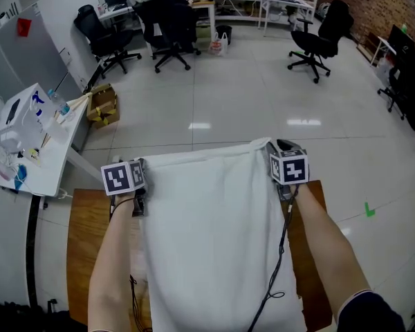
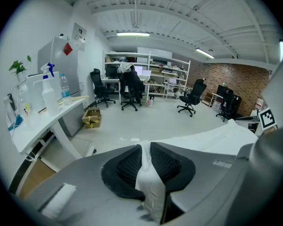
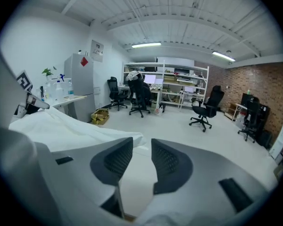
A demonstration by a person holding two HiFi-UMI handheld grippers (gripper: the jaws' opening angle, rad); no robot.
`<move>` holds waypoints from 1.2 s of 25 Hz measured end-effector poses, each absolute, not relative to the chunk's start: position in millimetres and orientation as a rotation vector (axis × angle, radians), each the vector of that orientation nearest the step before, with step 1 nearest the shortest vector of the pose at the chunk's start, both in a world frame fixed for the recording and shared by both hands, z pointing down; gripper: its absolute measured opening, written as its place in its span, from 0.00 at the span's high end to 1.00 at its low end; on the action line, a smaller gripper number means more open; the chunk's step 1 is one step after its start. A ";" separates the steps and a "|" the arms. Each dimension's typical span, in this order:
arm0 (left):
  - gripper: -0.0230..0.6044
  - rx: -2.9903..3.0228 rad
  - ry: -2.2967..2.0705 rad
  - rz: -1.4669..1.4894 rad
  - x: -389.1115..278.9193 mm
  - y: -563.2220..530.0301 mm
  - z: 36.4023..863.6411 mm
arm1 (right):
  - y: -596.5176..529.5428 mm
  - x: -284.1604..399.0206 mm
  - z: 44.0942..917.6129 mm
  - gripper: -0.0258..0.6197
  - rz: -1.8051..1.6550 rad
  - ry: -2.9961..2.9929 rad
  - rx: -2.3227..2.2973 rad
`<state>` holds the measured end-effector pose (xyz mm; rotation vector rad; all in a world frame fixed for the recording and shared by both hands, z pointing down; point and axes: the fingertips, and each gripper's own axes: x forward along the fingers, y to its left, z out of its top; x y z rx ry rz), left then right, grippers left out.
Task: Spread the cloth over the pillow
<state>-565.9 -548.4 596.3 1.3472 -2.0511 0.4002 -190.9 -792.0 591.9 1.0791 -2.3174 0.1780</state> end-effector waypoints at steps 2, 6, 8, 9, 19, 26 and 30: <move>0.86 1.342 -2.095 0.386 -570.8 -547.1 584.6 | -792.9 -190.2 584.5 0.74 0.167 -2.335 1.086; 0.78 1.308 -2.161 0.381 -585.4 -539.8 565.0 | -788.2 -192.9 572.3 0.75 0.151 -2.359 1.082; 0.78 1.292 -2.179 0.390 -588.8 -534.0 558.9 | -786.0 -194.5 565.9 0.75 0.146 -2.375 1.079; 0.78 1.288 -2.184 0.395 -588.7 -531.2 556.7 | -785.1 -194.9 562.7 0.75 0.143 -2.380 1.078; 0.85 1.356 -2.202 0.402 -557.0 -504.6 532.8 | -759.6 -193.9 522.6 0.80 0.135 -2.457 1.062; 0.96 1.568 -2.248 0.326 -496.4 -476.1 464.1 | -690.0 -190.4 462.1 0.95 0.117 -2.575 1.073; 0.96 1.704 -2.258 0.266 -453.8 -446.9 415.5 | -629.8 -183.3 419.9 0.95 0.098 -2.664 1.044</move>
